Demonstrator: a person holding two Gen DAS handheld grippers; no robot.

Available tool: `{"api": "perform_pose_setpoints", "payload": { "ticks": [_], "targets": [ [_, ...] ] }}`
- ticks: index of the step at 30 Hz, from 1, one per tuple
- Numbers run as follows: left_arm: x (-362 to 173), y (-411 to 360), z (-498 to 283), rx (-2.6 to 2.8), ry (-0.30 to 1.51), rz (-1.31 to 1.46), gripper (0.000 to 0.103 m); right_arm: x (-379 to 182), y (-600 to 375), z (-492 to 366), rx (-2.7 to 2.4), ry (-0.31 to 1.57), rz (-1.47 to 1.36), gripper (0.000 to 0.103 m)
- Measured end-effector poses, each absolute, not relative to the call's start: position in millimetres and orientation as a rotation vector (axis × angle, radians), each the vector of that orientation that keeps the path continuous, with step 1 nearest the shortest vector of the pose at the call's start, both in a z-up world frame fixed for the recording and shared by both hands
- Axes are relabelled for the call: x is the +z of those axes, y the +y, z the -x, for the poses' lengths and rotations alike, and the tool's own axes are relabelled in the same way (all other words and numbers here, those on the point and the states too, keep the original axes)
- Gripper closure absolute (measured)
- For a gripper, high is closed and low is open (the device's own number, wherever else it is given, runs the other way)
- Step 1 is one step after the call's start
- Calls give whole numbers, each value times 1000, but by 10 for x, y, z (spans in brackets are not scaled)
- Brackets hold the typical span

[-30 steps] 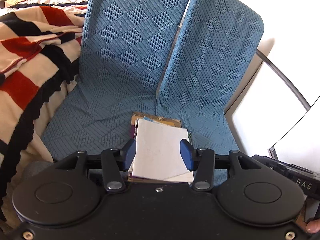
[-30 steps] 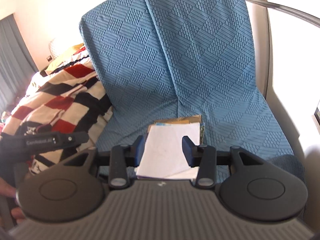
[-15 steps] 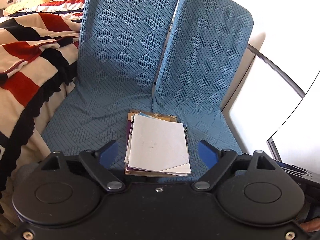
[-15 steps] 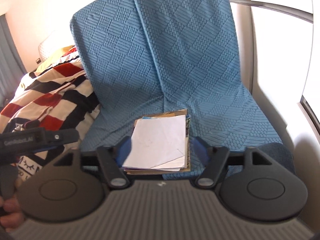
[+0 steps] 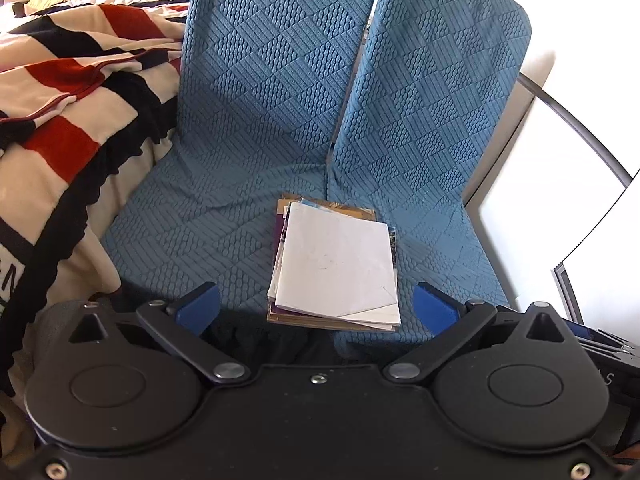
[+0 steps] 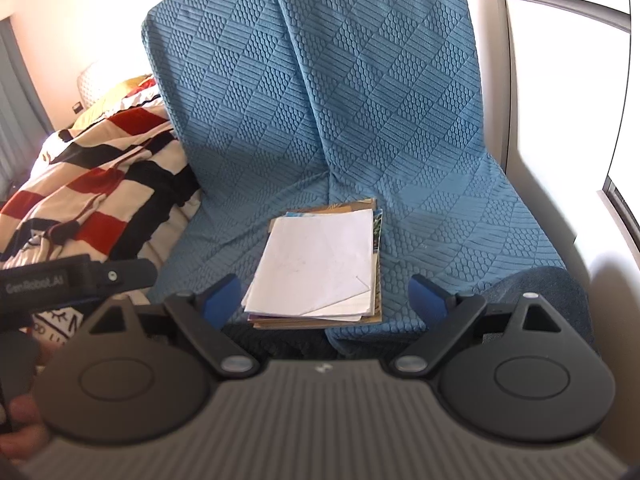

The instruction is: Organize objects

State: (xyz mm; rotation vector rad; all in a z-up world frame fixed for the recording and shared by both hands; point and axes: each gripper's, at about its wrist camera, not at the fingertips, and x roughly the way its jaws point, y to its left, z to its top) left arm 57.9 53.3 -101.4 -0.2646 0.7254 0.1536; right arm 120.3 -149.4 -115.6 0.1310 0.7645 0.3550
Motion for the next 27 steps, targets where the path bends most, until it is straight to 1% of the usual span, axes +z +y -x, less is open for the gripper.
{"api": "perform_pose_setpoints", "payload": {
  "ticks": [27],
  "targets": [
    [-1059,485,-567,141,744,252,1,-1202,-1508,-1196,347,777,-123,11]
  ]
}}
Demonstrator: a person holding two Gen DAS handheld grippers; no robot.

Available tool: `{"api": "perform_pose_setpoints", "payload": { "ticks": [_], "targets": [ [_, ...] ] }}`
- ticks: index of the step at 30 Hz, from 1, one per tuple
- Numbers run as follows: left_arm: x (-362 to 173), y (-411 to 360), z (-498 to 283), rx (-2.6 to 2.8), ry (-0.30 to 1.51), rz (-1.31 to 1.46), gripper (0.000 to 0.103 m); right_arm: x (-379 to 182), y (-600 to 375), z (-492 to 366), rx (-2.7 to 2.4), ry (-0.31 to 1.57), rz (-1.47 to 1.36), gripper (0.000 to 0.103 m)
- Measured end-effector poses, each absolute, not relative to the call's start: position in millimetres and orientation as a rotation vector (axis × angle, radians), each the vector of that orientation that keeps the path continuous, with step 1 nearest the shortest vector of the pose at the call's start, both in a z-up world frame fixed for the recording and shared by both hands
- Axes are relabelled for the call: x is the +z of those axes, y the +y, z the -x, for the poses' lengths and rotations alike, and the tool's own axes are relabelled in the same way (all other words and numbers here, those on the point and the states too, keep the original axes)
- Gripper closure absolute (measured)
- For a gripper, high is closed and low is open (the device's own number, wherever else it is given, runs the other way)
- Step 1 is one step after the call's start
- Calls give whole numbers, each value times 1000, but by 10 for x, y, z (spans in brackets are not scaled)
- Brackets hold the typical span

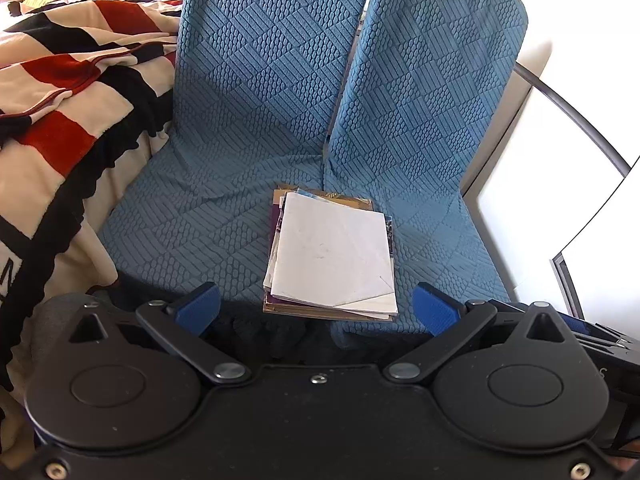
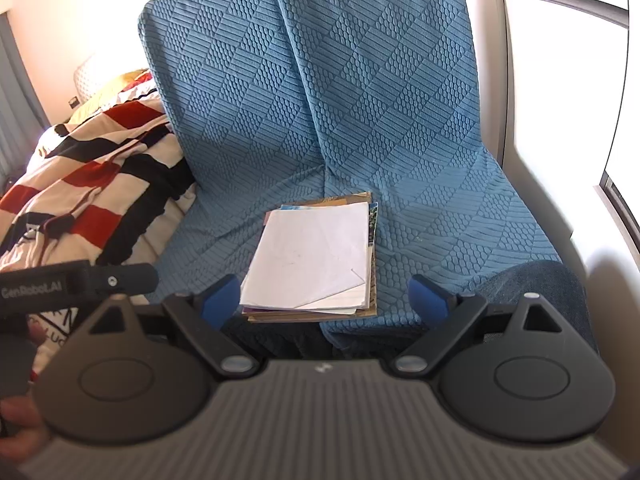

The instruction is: Organize objects

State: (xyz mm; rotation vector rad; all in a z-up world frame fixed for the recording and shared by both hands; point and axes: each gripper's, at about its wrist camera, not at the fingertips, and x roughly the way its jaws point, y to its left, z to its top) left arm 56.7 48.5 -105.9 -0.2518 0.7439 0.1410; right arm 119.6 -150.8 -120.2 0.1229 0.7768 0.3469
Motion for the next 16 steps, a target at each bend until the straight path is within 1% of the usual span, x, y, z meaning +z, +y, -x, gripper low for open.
{"api": "perform_pose_setpoints", "payload": {
  "ticks": [16],
  "targets": [
    [-1017,476,-523,149,723,242,1,-1200,-1513,-1186,343,779,-122,11]
  ]
}}
